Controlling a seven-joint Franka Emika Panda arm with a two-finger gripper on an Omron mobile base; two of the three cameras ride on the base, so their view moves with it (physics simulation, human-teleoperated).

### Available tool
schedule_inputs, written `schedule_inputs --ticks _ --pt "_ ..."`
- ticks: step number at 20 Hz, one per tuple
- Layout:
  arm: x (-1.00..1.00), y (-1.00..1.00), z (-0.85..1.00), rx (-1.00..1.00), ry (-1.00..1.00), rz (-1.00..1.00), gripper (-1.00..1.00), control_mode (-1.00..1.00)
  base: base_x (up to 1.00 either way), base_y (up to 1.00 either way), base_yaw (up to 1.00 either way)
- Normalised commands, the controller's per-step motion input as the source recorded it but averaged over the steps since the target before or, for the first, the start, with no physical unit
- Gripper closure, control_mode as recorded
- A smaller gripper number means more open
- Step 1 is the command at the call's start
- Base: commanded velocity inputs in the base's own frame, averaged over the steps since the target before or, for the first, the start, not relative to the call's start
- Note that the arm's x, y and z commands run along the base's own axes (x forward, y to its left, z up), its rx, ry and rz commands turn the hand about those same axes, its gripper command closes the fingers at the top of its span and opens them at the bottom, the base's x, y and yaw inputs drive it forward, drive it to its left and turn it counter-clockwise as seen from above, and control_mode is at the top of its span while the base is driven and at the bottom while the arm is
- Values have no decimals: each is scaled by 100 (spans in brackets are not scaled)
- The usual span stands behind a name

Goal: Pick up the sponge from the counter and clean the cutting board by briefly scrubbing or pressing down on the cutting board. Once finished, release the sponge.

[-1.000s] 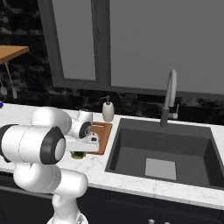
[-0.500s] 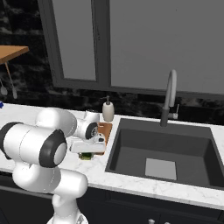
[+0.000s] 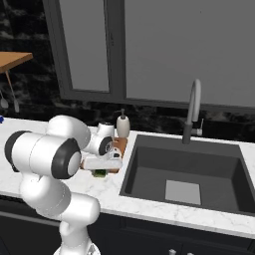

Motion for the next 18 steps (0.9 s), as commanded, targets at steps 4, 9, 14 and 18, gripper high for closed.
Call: schedule_inputs --ticks 4,9,14,18 --pt "31 1 -3 0 0 0 100 -100 0 0 0" --pt "-2 -4 35 0 0 0 100 -100 0 0 0" --pt "0 -1 44 0 0 0 100 -100 0 0 0" --pt "5 0 -13 0 0 1 100 -100 0 0 0"
